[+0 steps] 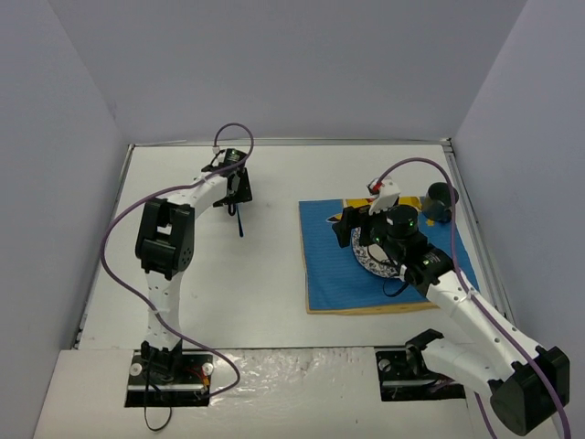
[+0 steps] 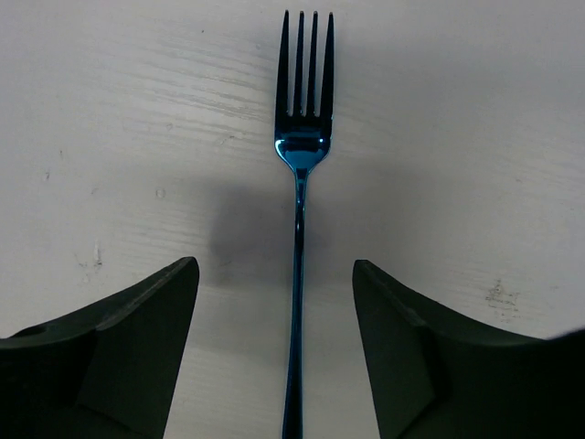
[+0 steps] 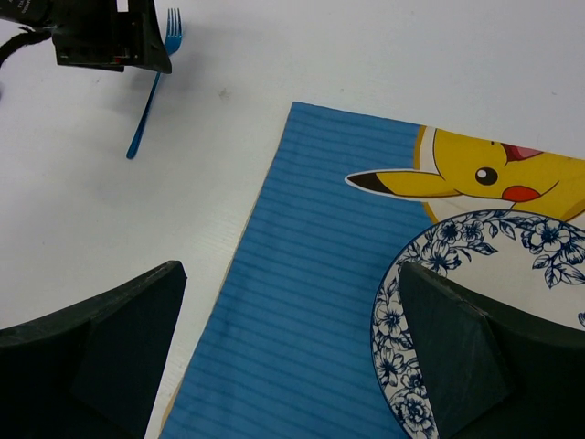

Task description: Set the dinner table for one person

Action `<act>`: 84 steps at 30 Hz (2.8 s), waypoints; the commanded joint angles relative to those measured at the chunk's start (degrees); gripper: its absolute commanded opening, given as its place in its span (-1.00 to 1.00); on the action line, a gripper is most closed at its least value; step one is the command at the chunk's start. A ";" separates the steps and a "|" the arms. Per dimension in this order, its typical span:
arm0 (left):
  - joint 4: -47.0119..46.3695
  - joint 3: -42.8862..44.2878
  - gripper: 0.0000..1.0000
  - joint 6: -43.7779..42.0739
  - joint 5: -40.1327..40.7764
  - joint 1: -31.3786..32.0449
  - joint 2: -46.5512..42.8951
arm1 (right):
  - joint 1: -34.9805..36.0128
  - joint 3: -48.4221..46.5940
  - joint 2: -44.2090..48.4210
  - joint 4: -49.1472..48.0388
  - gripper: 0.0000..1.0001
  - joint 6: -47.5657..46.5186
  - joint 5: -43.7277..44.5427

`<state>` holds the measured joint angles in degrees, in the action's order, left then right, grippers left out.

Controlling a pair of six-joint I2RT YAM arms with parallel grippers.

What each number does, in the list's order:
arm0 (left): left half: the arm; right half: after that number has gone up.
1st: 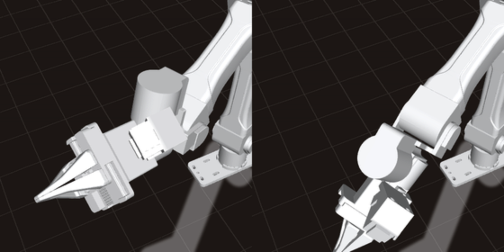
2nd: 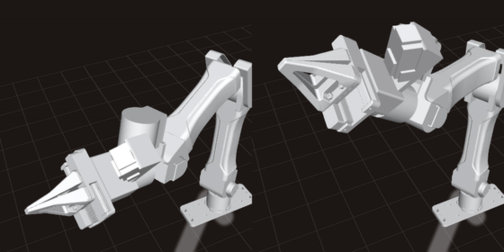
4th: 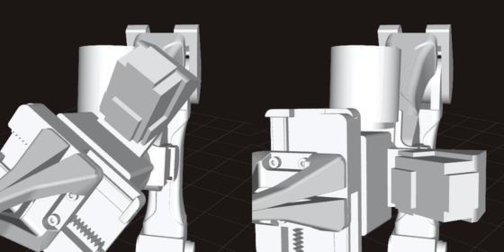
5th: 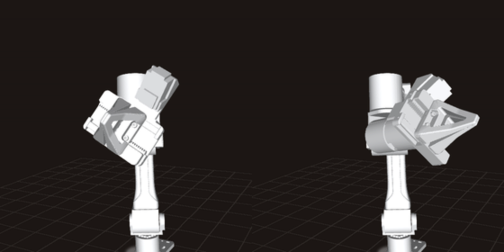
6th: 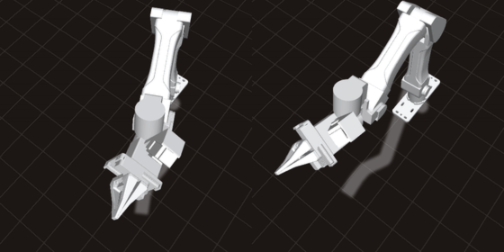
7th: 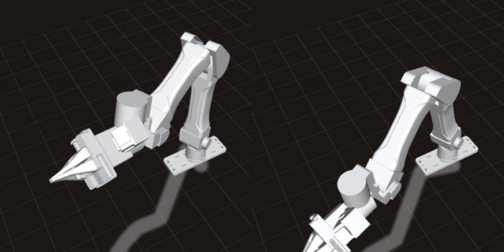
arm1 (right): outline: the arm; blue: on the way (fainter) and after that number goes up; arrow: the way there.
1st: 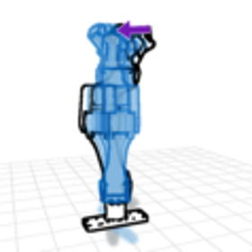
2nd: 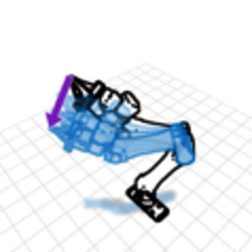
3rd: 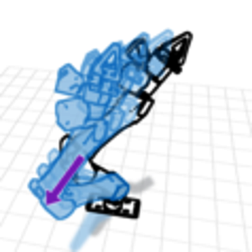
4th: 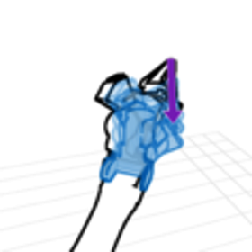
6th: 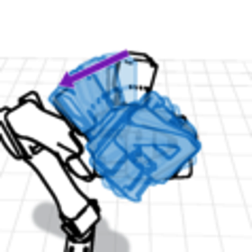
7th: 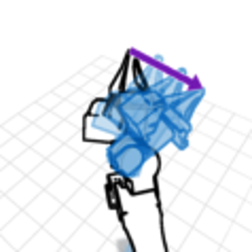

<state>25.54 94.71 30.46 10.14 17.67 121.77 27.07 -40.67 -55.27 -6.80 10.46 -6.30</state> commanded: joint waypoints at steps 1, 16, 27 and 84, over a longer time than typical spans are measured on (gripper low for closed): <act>-1.37 3.64 0.15 -0.46 -0.20 -0.09 -0.06 | 0.56 0.07 2.36 -1.29 1.00 -0.91 -0.05; -1.76 1.37 -0.76 1.16 -0.73 -0.09 3.03 | 0.83 0.31 2.36 -0.53 1.00 -0.36 0.86; -0.54 -5.13 -1.00 3.83 -1.06 3.23 -6.18 | 1.04 0.18 5.52 0.70 1.00 -0.03 2.39; 4.97 6.98 -1.00 31.51 10.35 38.84 3.35 | 1.06 -2.22 25.02 17.69 1.00 1.75 14.73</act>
<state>30.70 99.26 62.19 19.71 56.84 126.59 27.81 -43.00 -29.93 14.02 12.03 8.32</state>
